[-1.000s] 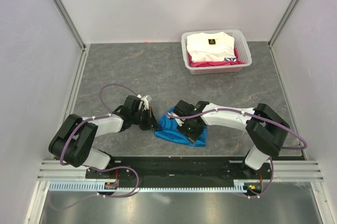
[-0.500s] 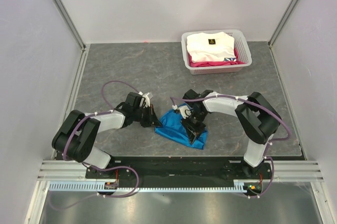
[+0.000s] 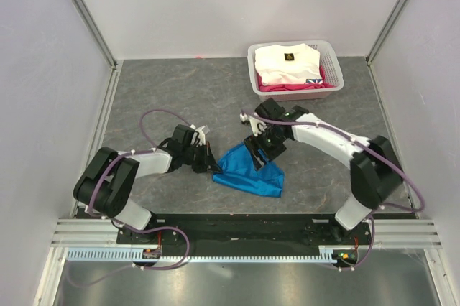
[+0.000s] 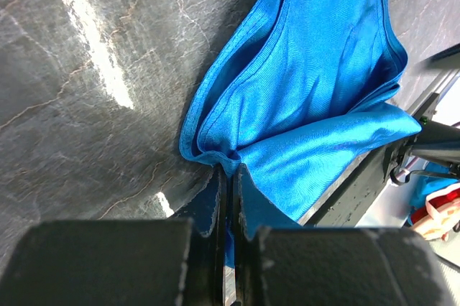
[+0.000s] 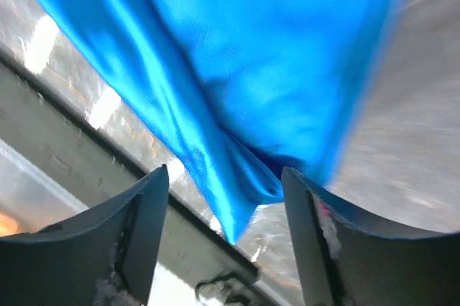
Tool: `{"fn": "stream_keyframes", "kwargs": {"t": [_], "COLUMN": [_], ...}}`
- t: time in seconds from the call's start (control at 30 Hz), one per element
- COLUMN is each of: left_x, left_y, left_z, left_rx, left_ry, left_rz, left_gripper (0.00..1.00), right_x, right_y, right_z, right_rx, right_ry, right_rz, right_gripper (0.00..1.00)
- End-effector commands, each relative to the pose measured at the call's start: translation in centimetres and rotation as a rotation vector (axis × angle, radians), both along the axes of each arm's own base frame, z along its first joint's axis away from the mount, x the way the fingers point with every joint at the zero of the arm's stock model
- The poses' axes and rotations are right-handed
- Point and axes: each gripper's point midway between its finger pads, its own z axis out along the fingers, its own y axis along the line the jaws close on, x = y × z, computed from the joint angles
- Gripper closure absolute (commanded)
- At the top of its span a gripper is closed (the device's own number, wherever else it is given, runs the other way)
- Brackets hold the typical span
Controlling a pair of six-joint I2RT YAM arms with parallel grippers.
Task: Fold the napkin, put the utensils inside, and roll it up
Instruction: Roll the napkin with the utensil
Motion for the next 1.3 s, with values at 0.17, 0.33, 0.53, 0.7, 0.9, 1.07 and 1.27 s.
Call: {"fn": "stream_keyframes", "kwargs": {"t": [0.17,0.33,0.53,0.7,0.9,1.07,1.27], "left_x": [-0.7,-0.8,-0.8,-0.6,-0.5,-0.4,-0.2], "left_y": [0.8,0.6,0.3,0.3,0.1,-0.1,-0.4], "left_z": [-1.8,-1.7,-1.9,-1.8,-1.7,-1.3,-1.0], "left_rx": [0.058,0.053,0.042,0.053,0.047,0.035,0.021], "left_ry": [0.092,0.108,0.133,0.129,0.121,0.106,0.092], "left_rz": [-0.012,-0.015,-0.030,-0.036,-0.062,-0.087,-0.110], "left_gripper": [0.98,0.98,0.98,0.98,0.98,0.98,0.98], "right_x": [0.7,-2.2,-3.1,-3.5,-2.8,-1.9,-3.7], "right_y": [5.1,7.4,8.7,8.8,8.3,7.7,7.5], "right_z": [6.7,3.3,-0.4,-2.5,-4.0,-5.0,-7.0], "right_rx": [-0.021,-0.085,-0.157,-0.168,-0.184,-0.155,-0.119], "right_ry": [-0.638,-0.759,-0.768,-0.744,-0.733,-0.655,-0.477], "right_rz": [0.092,0.207,0.298,0.363,0.360,0.367,0.437], "right_gripper": [0.23,0.22,0.23,0.23,0.23,0.25,0.40]}}
